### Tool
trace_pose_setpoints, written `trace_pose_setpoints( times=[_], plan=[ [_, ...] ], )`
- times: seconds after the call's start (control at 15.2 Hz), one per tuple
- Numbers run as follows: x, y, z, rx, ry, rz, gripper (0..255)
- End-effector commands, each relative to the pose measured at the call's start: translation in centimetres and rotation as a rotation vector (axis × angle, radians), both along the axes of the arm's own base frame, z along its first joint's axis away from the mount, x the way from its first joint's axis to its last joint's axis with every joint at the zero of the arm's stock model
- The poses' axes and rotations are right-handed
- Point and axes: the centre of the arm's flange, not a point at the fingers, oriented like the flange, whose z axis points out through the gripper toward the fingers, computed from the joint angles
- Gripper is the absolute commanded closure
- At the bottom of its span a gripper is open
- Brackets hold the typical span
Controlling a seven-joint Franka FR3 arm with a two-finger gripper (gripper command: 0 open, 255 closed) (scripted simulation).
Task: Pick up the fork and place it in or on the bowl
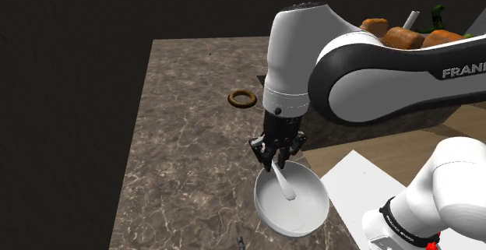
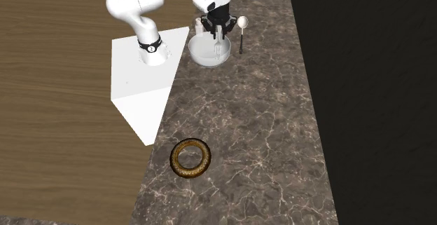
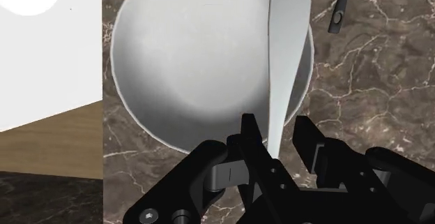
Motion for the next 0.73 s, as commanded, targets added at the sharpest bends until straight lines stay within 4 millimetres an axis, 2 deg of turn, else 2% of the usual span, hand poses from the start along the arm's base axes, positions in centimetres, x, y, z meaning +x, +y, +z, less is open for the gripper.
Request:
trace_pose_setpoints(
  times=[0.0, 0.2, 0.66],
  plan=[
    [-2.6, -0.9, 0.0, 0.001, 0.0, -0.001, 255],
    [-7.0, -2.3, -0.2, 0.001, 0.0, -0.001, 255],
    [-7.0, -2.3, -3.9, 0.001, 0.0, -0.001, 255]
  ],
)
